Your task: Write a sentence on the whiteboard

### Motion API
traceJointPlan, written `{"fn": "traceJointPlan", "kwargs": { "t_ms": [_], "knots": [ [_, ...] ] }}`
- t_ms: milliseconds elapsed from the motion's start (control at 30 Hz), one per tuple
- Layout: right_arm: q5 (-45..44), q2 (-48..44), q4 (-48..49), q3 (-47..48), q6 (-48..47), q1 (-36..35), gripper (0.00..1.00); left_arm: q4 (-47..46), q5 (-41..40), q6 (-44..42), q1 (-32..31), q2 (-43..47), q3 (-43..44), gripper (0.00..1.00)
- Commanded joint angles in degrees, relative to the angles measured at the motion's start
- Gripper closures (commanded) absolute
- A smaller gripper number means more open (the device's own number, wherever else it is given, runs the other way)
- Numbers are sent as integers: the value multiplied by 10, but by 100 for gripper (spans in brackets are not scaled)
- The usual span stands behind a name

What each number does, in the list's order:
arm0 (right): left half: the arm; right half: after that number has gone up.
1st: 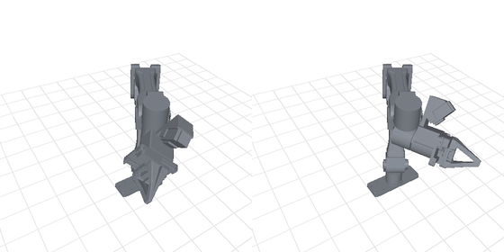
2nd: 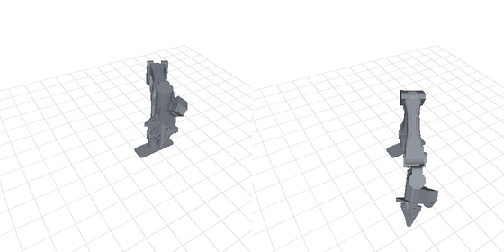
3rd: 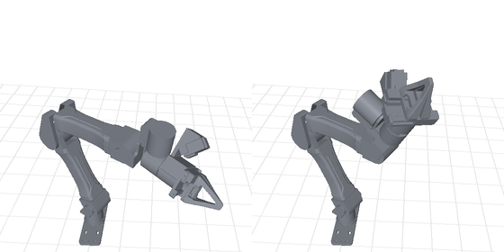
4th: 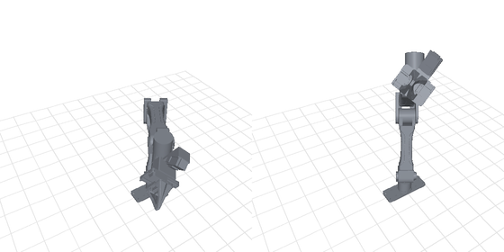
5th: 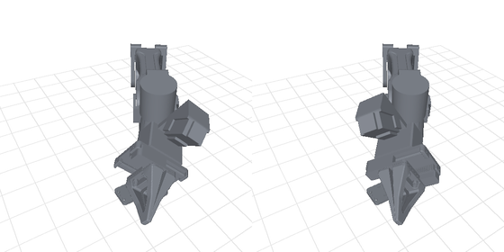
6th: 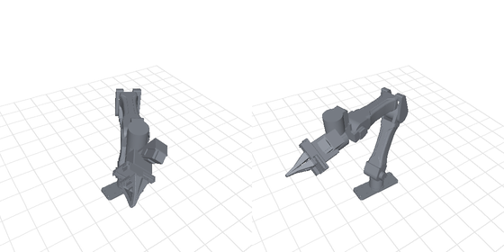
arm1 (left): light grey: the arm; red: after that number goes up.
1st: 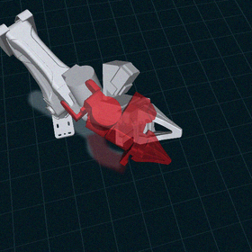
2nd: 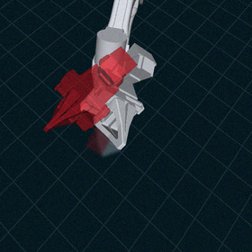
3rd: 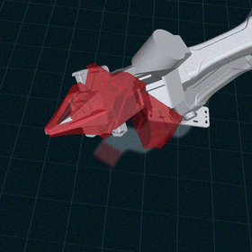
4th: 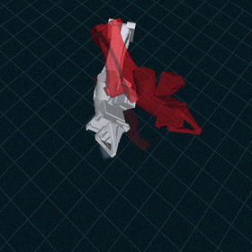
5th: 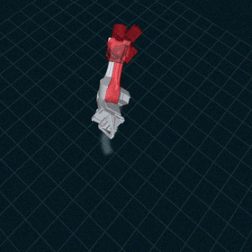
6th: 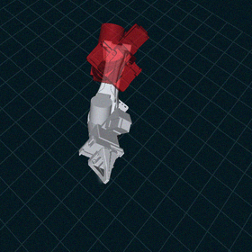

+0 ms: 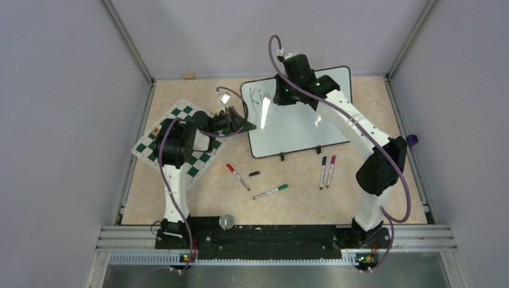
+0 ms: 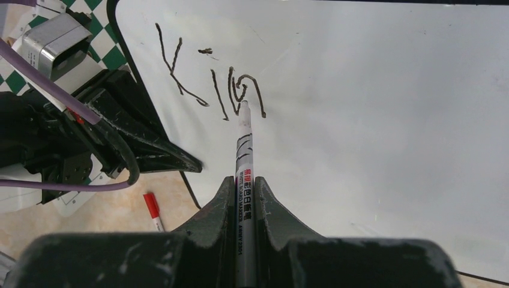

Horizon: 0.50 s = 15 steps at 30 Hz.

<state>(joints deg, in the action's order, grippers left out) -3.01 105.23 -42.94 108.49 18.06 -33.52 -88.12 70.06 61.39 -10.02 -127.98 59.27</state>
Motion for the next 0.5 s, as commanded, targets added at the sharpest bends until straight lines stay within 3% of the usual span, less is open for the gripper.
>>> {"fn": "traceJointPlan", "kwargs": {
  "t_ms": [0, 467],
  "knots": [
    [15, -31, 37, 14, -11, 6, 100, -47, 48, 3, -10, 17, 9, 100],
    [6, -2, 39, 39, -22, 6, 100, -47, 46, 4, -9, 15, 14, 100]
  ]
}}
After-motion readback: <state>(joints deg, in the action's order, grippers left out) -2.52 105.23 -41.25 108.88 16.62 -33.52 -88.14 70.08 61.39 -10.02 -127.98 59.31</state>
